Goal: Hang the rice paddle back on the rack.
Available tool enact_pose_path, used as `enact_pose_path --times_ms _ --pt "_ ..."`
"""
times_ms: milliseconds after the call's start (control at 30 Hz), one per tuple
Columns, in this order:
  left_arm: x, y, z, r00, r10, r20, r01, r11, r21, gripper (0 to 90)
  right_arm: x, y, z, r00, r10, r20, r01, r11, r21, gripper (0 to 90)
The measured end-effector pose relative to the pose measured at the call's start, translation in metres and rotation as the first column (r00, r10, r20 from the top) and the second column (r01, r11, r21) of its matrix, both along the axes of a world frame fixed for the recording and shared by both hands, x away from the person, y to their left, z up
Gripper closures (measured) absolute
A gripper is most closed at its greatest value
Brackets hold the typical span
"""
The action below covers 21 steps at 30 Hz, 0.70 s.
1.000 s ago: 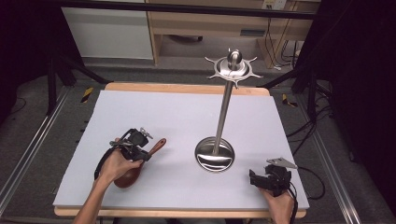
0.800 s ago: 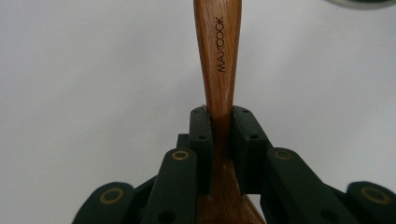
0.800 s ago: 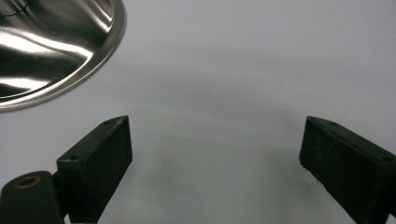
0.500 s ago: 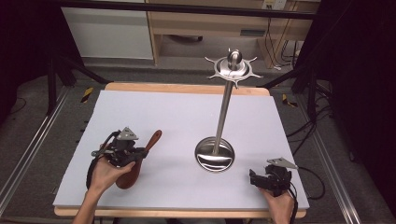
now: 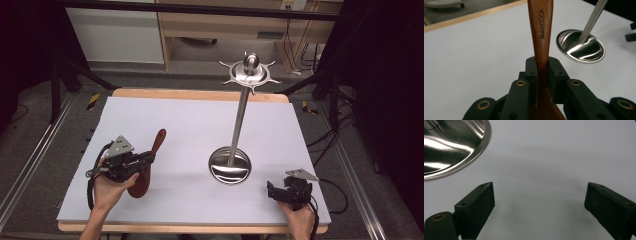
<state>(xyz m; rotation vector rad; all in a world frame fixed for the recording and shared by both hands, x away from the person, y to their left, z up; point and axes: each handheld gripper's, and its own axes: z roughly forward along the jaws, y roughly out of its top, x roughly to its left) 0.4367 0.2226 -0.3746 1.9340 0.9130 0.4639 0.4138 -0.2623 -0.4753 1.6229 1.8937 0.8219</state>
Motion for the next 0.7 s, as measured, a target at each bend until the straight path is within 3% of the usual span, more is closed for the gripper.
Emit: enact_pose_path --times_ms 367,467,700 --pt "-0.010 -0.003 0.006 0.9968 -0.001 0.080 0.006 0.9976 -0.069 78.7 0.000 0.000 0.000 1.0000 0.006 0.002 -0.006 1.000 -0.005 9.9" --pt "-0.014 -0.003 0.011 0.9934 -0.006 0.115 0.019 0.9929 -0.118 78.7 0.001 0.000 0.000 1.0000 0.006 0.003 -0.006 1.000 -0.005 9.9" --pt "-0.019 -0.008 0.023 0.9868 -0.029 0.159 0.052 0.9884 -0.143 78.6 0.001 0.001 0.000 1.0000 0.009 0.003 -0.009 1.000 -0.008 9.9"
